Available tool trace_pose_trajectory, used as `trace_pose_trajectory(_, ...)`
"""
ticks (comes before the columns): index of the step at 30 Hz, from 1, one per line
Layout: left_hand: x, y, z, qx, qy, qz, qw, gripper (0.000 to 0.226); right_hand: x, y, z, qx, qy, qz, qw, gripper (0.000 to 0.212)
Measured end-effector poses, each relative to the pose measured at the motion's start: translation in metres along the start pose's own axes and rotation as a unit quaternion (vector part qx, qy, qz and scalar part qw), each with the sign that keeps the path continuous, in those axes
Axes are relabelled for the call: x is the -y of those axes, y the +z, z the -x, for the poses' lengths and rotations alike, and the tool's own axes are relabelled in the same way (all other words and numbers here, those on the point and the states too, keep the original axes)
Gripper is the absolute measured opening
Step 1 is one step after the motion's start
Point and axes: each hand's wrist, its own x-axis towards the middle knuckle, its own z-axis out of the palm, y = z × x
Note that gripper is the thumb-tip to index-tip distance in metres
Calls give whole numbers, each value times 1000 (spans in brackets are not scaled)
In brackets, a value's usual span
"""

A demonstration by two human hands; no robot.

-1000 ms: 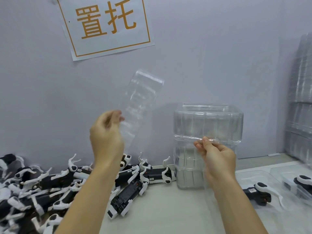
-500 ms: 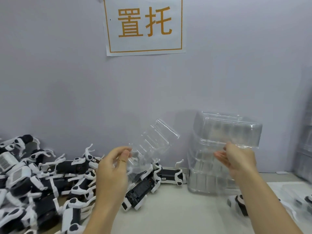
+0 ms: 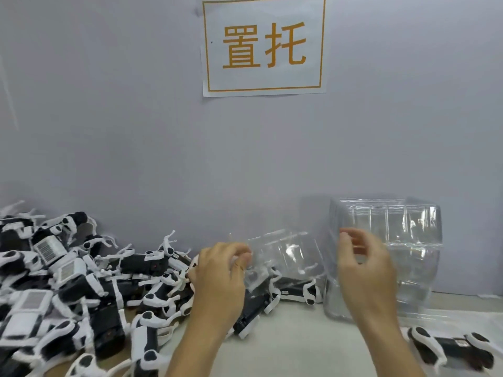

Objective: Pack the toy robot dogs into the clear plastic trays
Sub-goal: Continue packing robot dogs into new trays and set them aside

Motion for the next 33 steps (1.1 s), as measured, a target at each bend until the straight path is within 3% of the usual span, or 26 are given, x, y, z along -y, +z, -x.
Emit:
trace_pose_trajectory(3,2,2,-1,75,22,-102,992,13,-1,8,12,121,-108,38,986,20)
trace_pose_trajectory(7,-2,2,1,112,45,-100,988,10,-5,17,23,248,-113,86,958,19)
trace_pose_trajectory(9,-4,0,1,125,68,-98,985,13,-9,20,26,251,-110,112,955,21)
trace_pose_trajectory(12,-2,-5,-1,102,77,2,992,13,-12,17,21,216,-70,95,969,28)
trace_pose_trajectory(16,1,-15,0,156,83,56,983,77,-11,5,10,167,-34,54,984,25)
trace_pose_trajectory(18,3,-13,1,165,83,38,982,89,-12,-1,5,152,-26,23,988,19)
trace_pose_trajectory(20,4,-8,-1,118,96,39,988,77,-13,-5,1,152,-10,-16,988,17)
trace_pose_trajectory(23,5,-4,-4,11,113,44,993,37,-14,-8,-4,168,8,-49,985,19)
trace_pose_trajectory(26,5,-5,-4,-65,141,27,987,27,-17,-9,-5,199,27,-36,979,22)
trace_pose_trajectory(33,8,-7,-3,-22,141,32,989,24,-23,-14,-5,244,40,-12,969,25)
